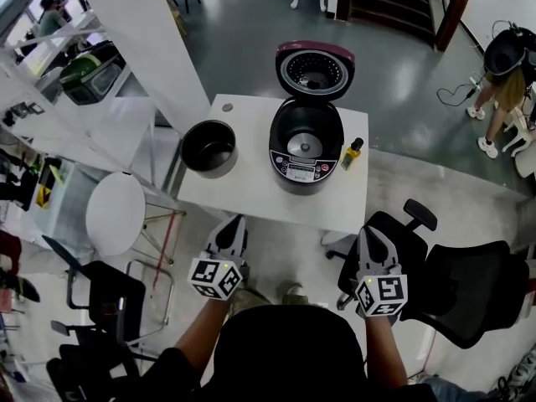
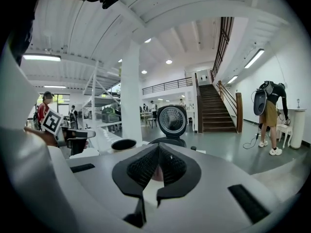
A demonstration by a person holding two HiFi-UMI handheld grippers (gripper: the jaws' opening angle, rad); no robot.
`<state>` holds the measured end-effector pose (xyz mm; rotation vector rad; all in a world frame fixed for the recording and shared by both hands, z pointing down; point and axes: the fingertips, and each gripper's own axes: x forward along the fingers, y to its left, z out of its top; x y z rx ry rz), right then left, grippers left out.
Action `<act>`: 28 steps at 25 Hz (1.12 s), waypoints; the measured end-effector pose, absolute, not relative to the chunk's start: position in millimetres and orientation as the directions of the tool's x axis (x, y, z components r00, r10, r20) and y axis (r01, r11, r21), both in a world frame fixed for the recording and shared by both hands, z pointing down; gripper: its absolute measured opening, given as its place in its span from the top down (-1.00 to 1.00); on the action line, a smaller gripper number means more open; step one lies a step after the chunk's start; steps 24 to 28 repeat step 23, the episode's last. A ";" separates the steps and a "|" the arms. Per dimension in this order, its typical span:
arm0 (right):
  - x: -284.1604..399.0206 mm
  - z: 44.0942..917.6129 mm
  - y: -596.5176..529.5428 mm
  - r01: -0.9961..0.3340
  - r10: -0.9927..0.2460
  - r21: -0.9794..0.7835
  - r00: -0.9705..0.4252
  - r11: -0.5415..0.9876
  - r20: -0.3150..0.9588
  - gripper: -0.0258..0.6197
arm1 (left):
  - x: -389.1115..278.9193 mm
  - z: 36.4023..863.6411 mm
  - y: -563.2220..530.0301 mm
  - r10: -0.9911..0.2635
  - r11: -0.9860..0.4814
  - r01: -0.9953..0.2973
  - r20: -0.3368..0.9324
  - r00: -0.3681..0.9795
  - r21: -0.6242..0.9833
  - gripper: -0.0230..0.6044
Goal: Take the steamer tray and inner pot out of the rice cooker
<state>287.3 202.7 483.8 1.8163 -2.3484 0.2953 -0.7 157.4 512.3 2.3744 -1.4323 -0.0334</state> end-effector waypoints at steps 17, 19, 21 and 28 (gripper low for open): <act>297.4 509.0 217.9 -0.969 -0.935 -0.061 -0.246 0.239 0.254 0.92 | 37.2 518.0 184.6 -0.841 -0.467 -0.856 0.187 0.508 0.222 0.91; 295.5 508.9 219.7 -0.968 -0.935 -0.057 -0.249 0.243 0.254 0.92 | 35.8 520.2 187.7 -0.841 -0.464 -0.858 0.195 0.505 0.221 0.91; 293.1 508.2 221.3 -0.967 -0.934 -0.055 -0.254 0.249 0.252 0.92 | 33.9 522.8 190.7 -0.841 -0.459 -0.862 0.208 0.500 0.214 0.91; 290.5 507.2 222.4 -0.965 -0.933 -0.052 -0.261 0.256 0.249 0.92 | 32.0 525.2 193.0 -0.841 -0.455 -0.866 0.222 0.494 0.205 0.91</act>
